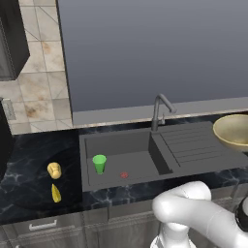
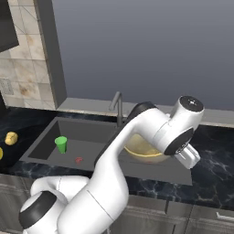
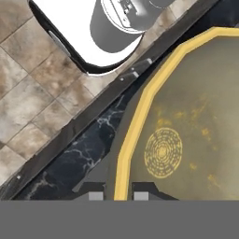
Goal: Remove the lemon wedge and potato from the sink. Then move the bowl and cup from the counter to the sink for washing.
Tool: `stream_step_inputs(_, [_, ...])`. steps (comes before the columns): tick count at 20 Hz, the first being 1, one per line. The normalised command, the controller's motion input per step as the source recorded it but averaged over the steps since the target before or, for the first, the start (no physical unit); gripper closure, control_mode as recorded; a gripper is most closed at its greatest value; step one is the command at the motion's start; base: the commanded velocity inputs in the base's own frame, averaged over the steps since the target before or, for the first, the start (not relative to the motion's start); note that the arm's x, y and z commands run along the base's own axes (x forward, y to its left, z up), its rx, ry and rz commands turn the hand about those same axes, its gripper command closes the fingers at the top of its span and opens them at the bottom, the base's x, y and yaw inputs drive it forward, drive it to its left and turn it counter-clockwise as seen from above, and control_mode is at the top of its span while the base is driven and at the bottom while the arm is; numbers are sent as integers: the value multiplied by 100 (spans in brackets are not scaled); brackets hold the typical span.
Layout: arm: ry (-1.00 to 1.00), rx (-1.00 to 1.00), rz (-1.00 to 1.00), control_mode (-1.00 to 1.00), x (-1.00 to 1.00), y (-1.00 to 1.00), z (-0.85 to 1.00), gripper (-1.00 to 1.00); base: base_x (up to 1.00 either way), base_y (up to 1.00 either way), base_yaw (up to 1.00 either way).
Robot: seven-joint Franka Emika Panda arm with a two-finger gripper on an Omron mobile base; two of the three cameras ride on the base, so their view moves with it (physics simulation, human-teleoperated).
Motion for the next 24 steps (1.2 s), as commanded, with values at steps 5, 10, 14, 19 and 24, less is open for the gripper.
stream_step_inputs(5, [0,0,11,-100,0,41,0,100,0,0,0])
stream_step_inputs(10, [0,0,11,-100,-1,43,0,100,0,0,0])
stream_step_inputs(14, [0,0,11,-100,-3,41,0,100,0,0,0])
stream_step_inputs(19, [0,0,11,-100,-8,39,0,100,0,0,0])
stream_step_inputs(24, [0,0,9,-100,-6,41,0,100,0,0,0])
